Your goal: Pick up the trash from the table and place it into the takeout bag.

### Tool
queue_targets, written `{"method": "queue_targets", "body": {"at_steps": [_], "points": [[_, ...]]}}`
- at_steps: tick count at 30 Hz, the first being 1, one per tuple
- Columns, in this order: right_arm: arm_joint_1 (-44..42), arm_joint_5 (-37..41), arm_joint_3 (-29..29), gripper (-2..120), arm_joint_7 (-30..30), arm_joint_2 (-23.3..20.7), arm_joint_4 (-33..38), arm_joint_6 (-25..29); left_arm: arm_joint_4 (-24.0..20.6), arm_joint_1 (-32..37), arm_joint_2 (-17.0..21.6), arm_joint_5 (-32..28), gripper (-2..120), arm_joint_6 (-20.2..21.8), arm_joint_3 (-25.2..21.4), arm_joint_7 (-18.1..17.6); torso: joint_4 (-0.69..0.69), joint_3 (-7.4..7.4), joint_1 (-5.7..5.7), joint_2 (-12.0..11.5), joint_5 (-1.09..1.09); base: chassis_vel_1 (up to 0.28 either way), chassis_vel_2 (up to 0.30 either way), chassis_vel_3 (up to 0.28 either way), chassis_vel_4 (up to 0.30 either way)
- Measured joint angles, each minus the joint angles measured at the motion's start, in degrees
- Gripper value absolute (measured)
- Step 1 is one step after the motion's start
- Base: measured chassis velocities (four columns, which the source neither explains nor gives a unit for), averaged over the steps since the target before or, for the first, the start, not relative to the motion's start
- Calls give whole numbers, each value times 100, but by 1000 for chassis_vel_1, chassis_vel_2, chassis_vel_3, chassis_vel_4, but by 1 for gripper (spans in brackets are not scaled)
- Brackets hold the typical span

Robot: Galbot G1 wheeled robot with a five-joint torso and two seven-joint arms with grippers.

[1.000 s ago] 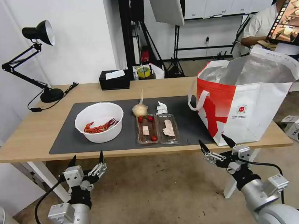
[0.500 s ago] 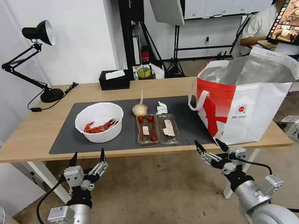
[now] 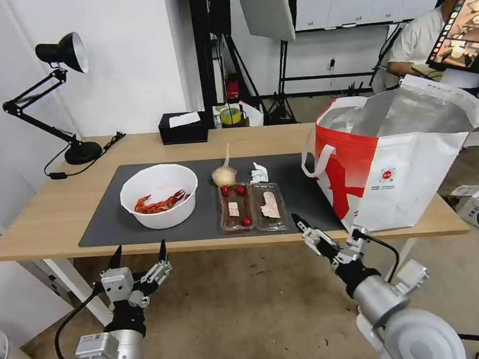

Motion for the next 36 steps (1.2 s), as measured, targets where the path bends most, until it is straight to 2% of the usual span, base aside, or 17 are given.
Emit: {"method": "queue_targets", "body": {"at_steps": [1, 2, 4, 10, 19, 36], "points": [[161, 410, -48, 100, 260, 48, -3, -26, 4, 1, -2, 8, 100, 9, -9, 0, 0, 0, 0, 0, 0, 0, 0, 0, 0], [161, 410, -48, 100, 260, 48, -3, -26, 4, 1, -2, 8, 100, 9, -9, 0, 0, 0, 0, 0, 0, 0, 0, 0, 0], [468, 982, -144, 100, 720, 139, -77, -51, 8, 10, -5, 27, 100, 20, -37, 0, 0, 0, 0, 0, 0, 0, 0, 0, 0], [951, 1327, -464, 100, 1216, 266, -420, -36, 29, 66, -7, 91, 100, 31, -83, -1, 0, 0, 0, 0, 0, 0, 0, 0, 0], [1400, 1333, -770, 100, 1610, 612, -988, 176, 156, 101, -12, 219, 100, 64, -105, -2, 0, 0, 0, 0, 0, 0, 0, 0, 0], [1558, 1189, -898, 100, 1894, 965, -1198, 276, 159, 204, 59, 218, 100, 158, -109, -15, 0, -1, 0, 0, 1, 0, 0, 0, 0]]}}
